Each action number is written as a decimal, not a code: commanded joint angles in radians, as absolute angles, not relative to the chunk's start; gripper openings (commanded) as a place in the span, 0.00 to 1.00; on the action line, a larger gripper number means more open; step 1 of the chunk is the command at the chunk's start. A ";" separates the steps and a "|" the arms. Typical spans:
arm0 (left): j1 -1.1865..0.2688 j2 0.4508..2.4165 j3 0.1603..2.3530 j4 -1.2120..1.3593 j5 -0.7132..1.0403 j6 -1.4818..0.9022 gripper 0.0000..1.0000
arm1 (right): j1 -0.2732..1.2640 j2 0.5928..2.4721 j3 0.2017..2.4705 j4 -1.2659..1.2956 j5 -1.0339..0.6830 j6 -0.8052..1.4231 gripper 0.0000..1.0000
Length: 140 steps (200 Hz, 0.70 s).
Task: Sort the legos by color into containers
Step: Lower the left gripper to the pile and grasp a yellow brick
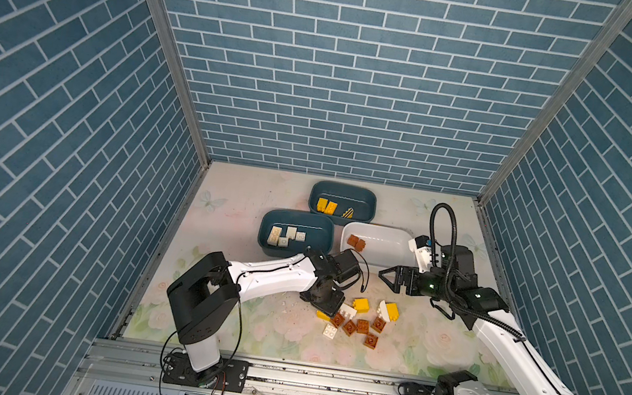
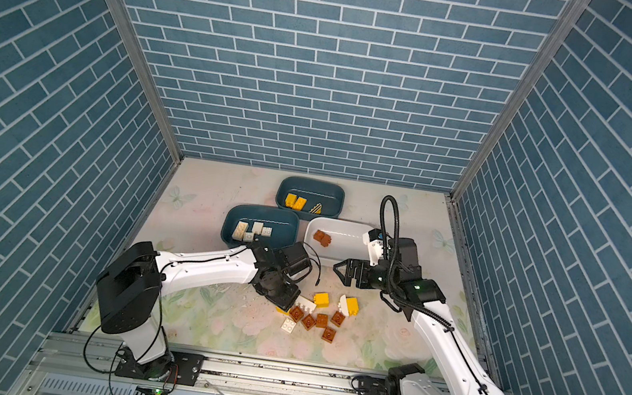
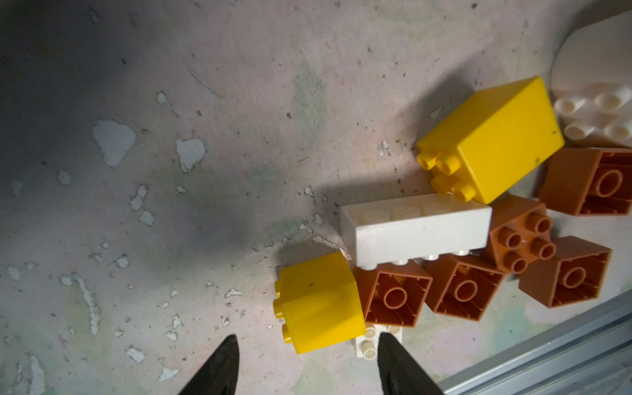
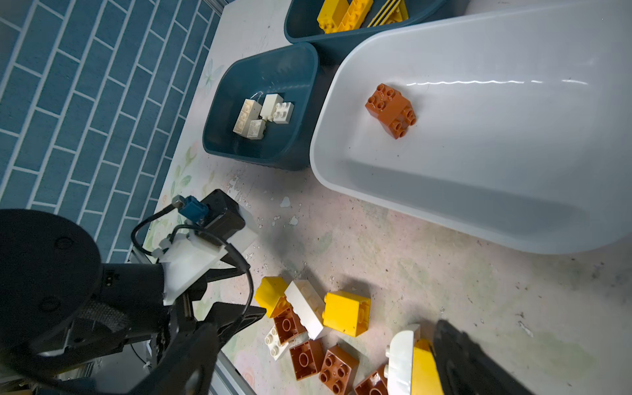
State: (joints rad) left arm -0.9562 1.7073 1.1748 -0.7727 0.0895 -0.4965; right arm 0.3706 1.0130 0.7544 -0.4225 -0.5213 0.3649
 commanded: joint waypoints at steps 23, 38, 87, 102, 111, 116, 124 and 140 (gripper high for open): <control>-0.966 1.734 1.151 -0.727 0.077 -0.531 0.66 | 0.377 0.980 0.737 -0.435 -0.538 0.391 0.98; -0.966 1.746 1.143 -0.720 0.064 -0.532 0.66 | 0.377 0.973 0.733 -0.443 -0.535 0.390 0.98; -0.964 1.780 1.140 -0.696 0.051 -0.532 0.66 | 0.377 0.951 0.727 -0.461 -0.529 0.387 0.98; -0.961 1.784 1.130 -0.701 0.041 -0.530 0.65 | 0.377 0.952 0.727 -0.461 -0.528 0.387 0.98; -0.958 1.782 1.125 -0.712 0.033 -0.527 0.63 | 0.377 0.951 0.727 -0.462 -0.527 0.386 0.98; -0.956 1.779 1.121 -0.717 0.025 -0.525 0.62 | 0.377 0.952 0.729 -0.464 -0.528 0.385 0.98; -0.952 1.771 1.114 -0.728 0.009 -0.522 0.60 | 0.377 0.952 0.730 -0.464 -0.528 0.385 0.98; -0.943 1.753 1.105 -0.745 -0.009 -0.506 0.58 | 0.377 0.953 0.729 -0.460 -0.528 0.385 0.98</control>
State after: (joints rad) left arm -0.9550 1.7699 1.1282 -0.6991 0.0437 -0.5247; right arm 0.3729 0.9653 0.7429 -0.4423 -0.5205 0.3702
